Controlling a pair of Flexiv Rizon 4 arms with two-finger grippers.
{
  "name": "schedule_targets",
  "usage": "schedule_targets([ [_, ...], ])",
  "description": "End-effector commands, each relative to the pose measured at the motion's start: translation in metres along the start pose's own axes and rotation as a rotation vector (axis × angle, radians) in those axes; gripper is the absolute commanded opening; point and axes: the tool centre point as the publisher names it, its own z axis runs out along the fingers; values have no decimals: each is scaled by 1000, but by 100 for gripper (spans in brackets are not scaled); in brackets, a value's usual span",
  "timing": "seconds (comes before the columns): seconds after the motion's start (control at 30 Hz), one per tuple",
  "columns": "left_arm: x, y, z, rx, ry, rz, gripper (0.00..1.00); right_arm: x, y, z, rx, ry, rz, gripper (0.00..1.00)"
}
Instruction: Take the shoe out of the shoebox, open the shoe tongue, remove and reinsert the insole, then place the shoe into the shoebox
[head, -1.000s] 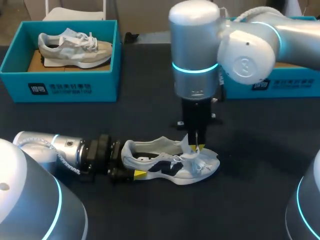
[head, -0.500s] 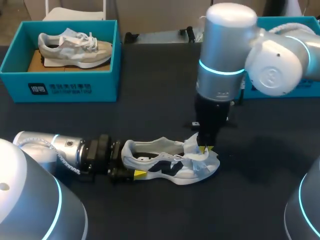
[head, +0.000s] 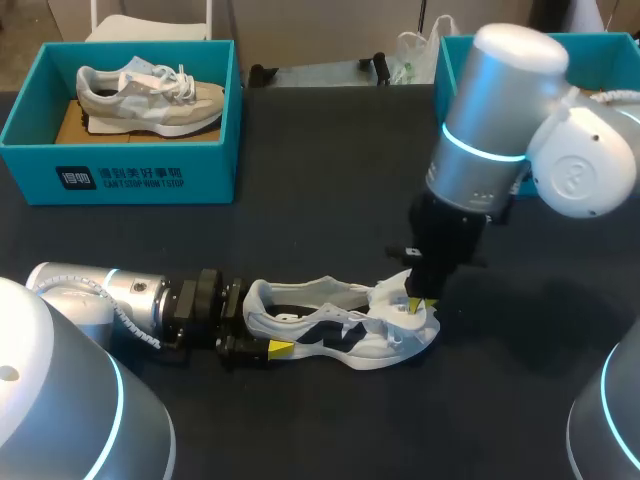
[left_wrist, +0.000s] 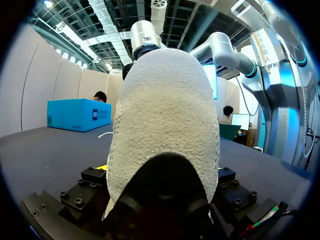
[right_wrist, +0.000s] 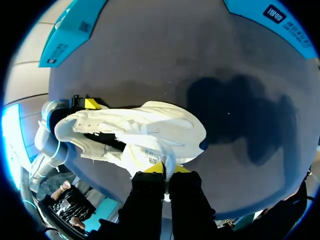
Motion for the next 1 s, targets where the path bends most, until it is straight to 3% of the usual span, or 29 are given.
schedule_targets([
  [0.03,0,0,0,-1,-3,0,0,-7,0,7,-10,102,-10,1],
  [0.2,0,0,0,-1,-3,0,0,-9,1,11,-3,114,-10,13],
  [0.27,0,0,0,-1,-3,0,0,-10,1,11,0,113,-5,29],
  [0.5,0,0,0,-1,-3,0,0,-18,-3,-2,-28,52,24,49],
  [0.53,0,0,0,-1,-3,0,0,-20,-4,-5,-33,38,31,60],
  [0.57,0,0,0,-1,-3,0,0,-23,-5,-8,-37,25,41,82],
  [0.6,0,0,0,-1,-3,0,0,-25,-6,-12,-40,7,51,96],
  [0.63,0,0,0,-1,-3,0,0,-27,-7,-16,-43,-8,63,100],
  [0.8,0,0,0,-1,-3,0,0,-30,-15,-44,-89,-91,88,100],
  [1.0,0,0,0,-1,-3,0,0,-9,-22,-85,-158,-201,45,100],
])
